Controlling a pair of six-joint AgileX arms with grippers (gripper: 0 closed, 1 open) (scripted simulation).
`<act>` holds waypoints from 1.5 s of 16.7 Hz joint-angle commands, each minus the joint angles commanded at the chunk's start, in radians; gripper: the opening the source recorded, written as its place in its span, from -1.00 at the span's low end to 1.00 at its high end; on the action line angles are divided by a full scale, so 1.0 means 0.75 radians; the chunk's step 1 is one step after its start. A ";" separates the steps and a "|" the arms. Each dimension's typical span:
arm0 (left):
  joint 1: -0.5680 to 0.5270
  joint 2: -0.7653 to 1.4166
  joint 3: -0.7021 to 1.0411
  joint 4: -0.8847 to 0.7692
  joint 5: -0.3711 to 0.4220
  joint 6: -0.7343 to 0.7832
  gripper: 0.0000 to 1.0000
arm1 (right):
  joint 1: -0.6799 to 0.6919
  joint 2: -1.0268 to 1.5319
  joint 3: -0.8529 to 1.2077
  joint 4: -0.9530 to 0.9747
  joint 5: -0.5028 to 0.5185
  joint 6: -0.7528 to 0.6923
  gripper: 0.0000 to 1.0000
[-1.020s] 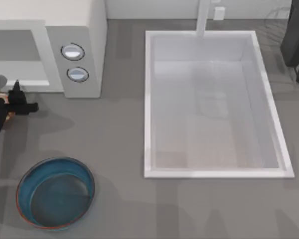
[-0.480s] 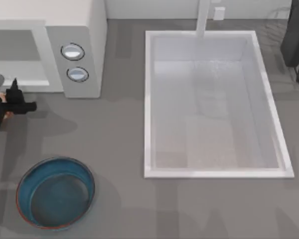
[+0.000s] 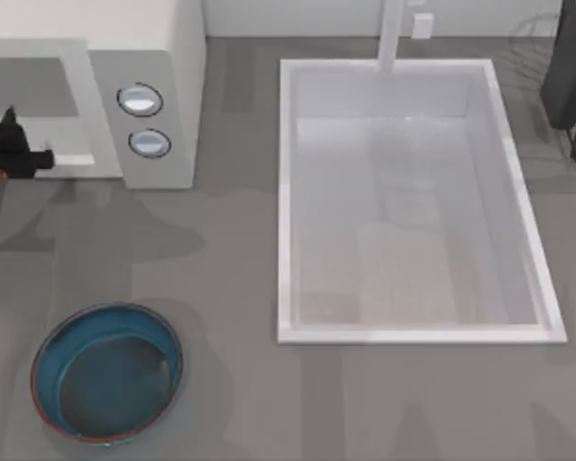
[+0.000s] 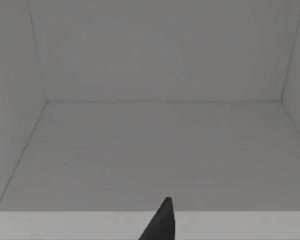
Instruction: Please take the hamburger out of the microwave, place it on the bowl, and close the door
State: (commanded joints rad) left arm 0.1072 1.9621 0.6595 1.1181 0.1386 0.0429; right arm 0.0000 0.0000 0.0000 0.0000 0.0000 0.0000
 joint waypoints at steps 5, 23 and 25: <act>0.001 -0.168 -0.002 -0.175 -0.002 0.001 -1.00 | 0.000 0.000 0.000 0.000 0.000 0.000 1.00; -0.294 -0.162 0.386 -1.104 -0.221 1.142 -1.00 | 0.000 0.000 0.000 0.000 0.000 0.000 1.00; -0.373 -0.148 0.484 -1.358 -0.284 1.459 -1.00 | 0.000 0.000 0.000 0.000 0.000 0.000 1.00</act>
State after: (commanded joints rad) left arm -0.1724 1.8511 1.0226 0.0999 -0.0744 1.1375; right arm 0.0000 0.0000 0.0000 0.0000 0.0000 0.0000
